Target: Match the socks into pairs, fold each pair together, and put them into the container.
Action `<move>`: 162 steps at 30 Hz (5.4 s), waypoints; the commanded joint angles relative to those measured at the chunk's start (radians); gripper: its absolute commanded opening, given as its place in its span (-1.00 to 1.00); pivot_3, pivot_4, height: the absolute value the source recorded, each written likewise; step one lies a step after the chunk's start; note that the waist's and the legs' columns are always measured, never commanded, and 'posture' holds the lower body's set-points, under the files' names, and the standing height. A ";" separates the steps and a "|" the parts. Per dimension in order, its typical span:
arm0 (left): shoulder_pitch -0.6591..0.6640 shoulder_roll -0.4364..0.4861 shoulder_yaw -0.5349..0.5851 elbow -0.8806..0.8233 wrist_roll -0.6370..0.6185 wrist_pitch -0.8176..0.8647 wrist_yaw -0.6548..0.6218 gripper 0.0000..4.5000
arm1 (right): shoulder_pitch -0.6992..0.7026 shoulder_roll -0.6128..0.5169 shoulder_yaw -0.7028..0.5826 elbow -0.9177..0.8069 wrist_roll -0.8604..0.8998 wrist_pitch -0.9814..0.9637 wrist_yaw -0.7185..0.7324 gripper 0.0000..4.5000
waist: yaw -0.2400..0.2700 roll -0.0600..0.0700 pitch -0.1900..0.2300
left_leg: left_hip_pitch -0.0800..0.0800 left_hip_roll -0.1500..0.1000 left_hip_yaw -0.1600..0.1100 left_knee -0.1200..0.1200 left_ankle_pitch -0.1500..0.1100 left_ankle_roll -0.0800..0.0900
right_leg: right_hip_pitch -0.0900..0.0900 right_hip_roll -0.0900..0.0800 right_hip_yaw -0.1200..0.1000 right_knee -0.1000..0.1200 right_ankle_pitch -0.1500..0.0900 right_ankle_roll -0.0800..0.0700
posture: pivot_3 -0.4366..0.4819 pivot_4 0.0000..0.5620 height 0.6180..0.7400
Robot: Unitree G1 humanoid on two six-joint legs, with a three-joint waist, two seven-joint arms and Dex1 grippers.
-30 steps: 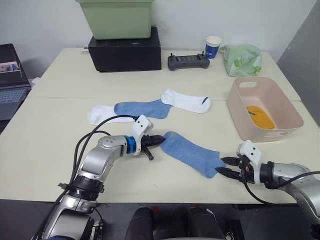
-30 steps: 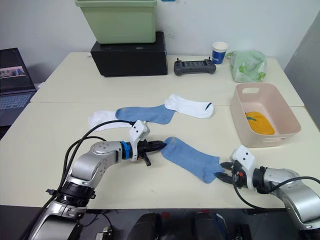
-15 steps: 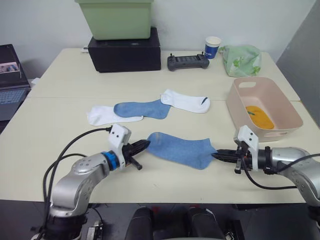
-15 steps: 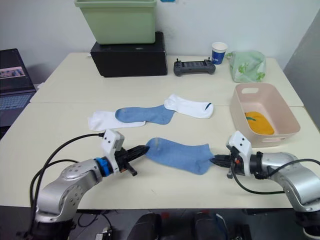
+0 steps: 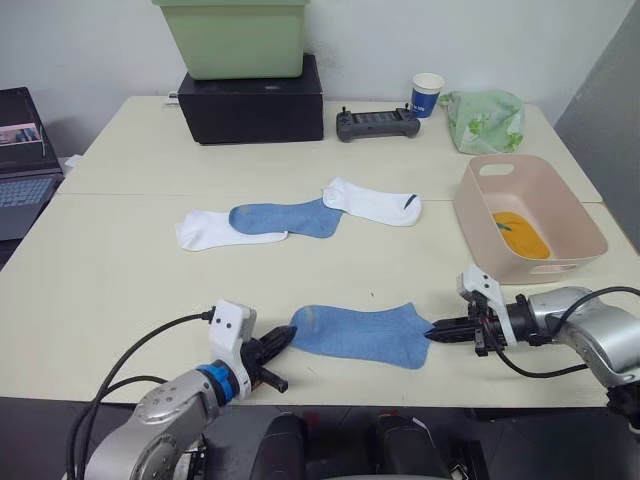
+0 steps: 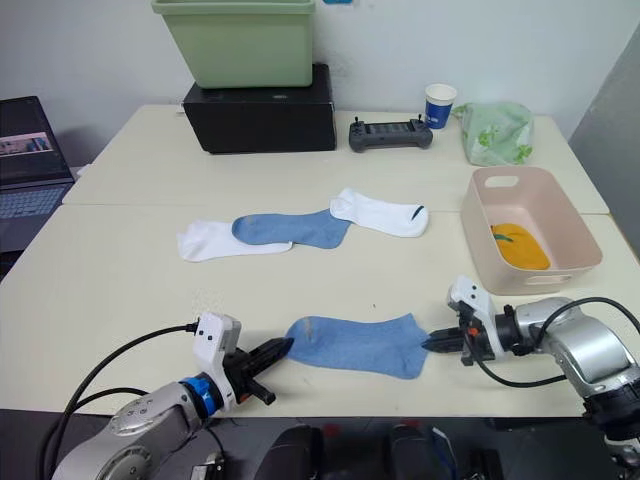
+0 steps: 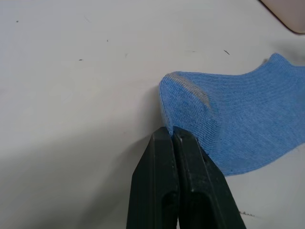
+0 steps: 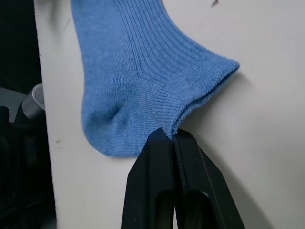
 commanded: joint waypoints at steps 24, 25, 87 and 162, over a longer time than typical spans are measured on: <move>0.105 -0.026 -0.031 0.040 0.014 -0.163 0.029 -1.00 | -0.165 0.092 0.027 0.129 -0.096 -0.085 0.077 -0.71 | -0.002 0.000 0.000 | 0.000 0.000 0.000 0.000 0.000 0.000 | 0.000 0.000 0.000 0.000 0.000 0.000 | -0.05 -0.47 1.00; 0.108 -0.025 -0.029 0.039 0.008 -0.166 0.022 -0.82 | -0.164 0.089 0.020 0.124 -0.093 -0.081 0.077 -0.53 | -0.002 0.000 0.000 | 0.000 0.000 0.000 0.000 0.000 0.000 | 0.000 0.000 0.000 0.000 0.000 0.000 | -0.05 -0.47 1.00; -0.251 0.373 -0.226 0.465 0.277 -0.589 -0.559 -0.98 | 0.245 0.112 -0.040 -0.014 -0.229 -0.528 -0.102 -1.00 | 0.001 0.000 -0.002 | 0.003 0.000 0.001 -0.001 0.000 0.000 | 0.003 0.000 0.000 0.000 0.000 0.000 | -0.05 -0.47 1.00; -0.840 -0.004 -0.226 0.832 0.462 -0.411 -0.314 -0.99 | 0.060 0.313 -0.245 -0.145 -0.146 -0.239 -0.489 1.00 | -0.002 -0.001 -0.001 | -0.003 -0.009 -0.001 0.000 0.001 0.000 | -0.003 -0.007 -0.002 0.003 -0.002 0.002 | -0.05 -0.47 1.00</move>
